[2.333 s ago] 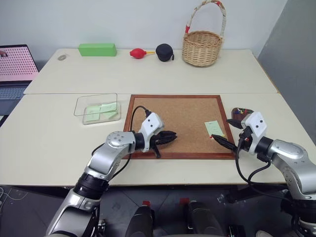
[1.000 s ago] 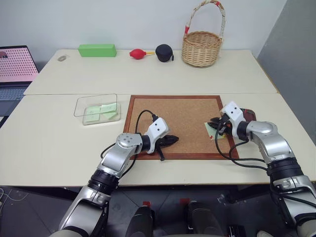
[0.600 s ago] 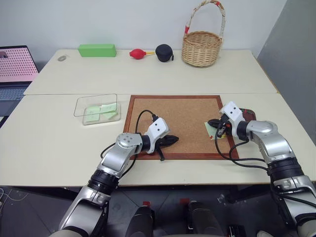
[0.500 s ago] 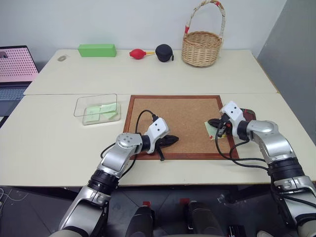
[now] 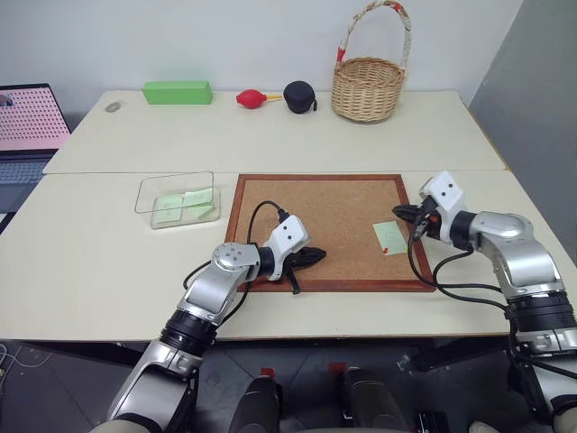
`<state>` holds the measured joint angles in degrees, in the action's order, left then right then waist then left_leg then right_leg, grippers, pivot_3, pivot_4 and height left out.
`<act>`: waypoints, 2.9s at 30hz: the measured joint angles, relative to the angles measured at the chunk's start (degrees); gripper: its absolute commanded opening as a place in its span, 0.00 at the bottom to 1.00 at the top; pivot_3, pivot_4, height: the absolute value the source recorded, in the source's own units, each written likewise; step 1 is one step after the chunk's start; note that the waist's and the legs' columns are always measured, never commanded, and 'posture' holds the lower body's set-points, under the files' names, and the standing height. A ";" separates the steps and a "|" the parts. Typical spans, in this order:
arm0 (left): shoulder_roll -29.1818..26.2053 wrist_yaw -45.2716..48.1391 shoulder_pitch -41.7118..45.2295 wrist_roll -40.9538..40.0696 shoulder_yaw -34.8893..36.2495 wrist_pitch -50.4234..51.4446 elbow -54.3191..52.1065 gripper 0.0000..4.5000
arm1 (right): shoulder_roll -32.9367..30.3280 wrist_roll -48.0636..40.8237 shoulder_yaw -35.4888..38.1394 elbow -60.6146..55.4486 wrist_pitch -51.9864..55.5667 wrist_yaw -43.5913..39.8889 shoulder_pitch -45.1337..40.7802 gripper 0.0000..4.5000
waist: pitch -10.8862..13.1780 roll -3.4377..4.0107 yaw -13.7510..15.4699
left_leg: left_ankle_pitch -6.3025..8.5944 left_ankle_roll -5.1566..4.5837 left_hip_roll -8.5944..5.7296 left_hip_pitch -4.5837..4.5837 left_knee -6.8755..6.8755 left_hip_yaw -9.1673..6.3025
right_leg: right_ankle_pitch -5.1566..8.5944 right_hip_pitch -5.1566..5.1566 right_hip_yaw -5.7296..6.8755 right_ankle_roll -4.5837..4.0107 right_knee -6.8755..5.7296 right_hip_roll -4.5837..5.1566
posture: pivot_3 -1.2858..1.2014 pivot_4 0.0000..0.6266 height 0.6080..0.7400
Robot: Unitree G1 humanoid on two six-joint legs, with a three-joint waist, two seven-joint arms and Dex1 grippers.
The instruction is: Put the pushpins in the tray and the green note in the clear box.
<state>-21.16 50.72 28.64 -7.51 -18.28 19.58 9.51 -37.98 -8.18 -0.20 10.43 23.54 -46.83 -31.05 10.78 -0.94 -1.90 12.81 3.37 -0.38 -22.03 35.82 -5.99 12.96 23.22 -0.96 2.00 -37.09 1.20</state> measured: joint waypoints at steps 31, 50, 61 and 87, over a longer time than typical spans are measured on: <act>-0.09 0.06 -0.48 0.90 0.04 -0.09 -0.71 0.00 | -3.83 9.88 1.23 17.43 -9.38 9.63 -2.00 0.62 | -0.04 0.06 -0.04 | 0.00 -0.01 0.01 0.05 -0.01 0.14 | 0.00 0.00 -0.12 0.00 -0.01 -0.01 | 0.52 0.24 1.00; -0.06 1.06 -0.05 1.17 0.12 -0.77 0.40 0.00 | -3.26 -8.69 6.14 -13.24 8.06 -0.91 16.43 0.62 | -0.13 0.09 -0.05 | 0.03 -0.04 0.03 0.08 0.01 0.13 | 0.00 -0.05 -0.07 0.01 0.02 -0.02 | 0.52 0.24 1.00; -0.10 1.15 -0.02 1.18 0.11 -0.92 0.45 0.00 | -2.00 -5.34 0.90 -10.25 4.17 -0.51 15.73 0.54 | -0.13 0.09 -0.02 | 0.03 -0.04 0.03 0.07 0.01 0.12 | 0.00 -0.05 -0.06 0.02 0.03 -0.02 | 0.52 0.24 1.00; -0.34 1.24 -0.20 1.42 0.01 -1.24 0.28 0.00 | -1.71 -9.54 2.75 -14.17 4.66 -2.04 15.75 0.01 | -0.13 0.09 -0.07 | 0.03 -0.05 0.04 0.08 0.00 0.11 | 0.00 -0.04 -0.06 0.02 0.03 -0.02 | 0.52 0.24 1.00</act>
<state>-21.50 51.96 28.44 -6.10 -18.27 18.34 9.80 -39.69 -17.71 2.55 -3.74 28.20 -48.87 -15.29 10.64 -0.84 -1.97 12.83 3.33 -0.34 -21.96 35.82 -5.87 12.96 23.18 -1.01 2.02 -37.06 1.18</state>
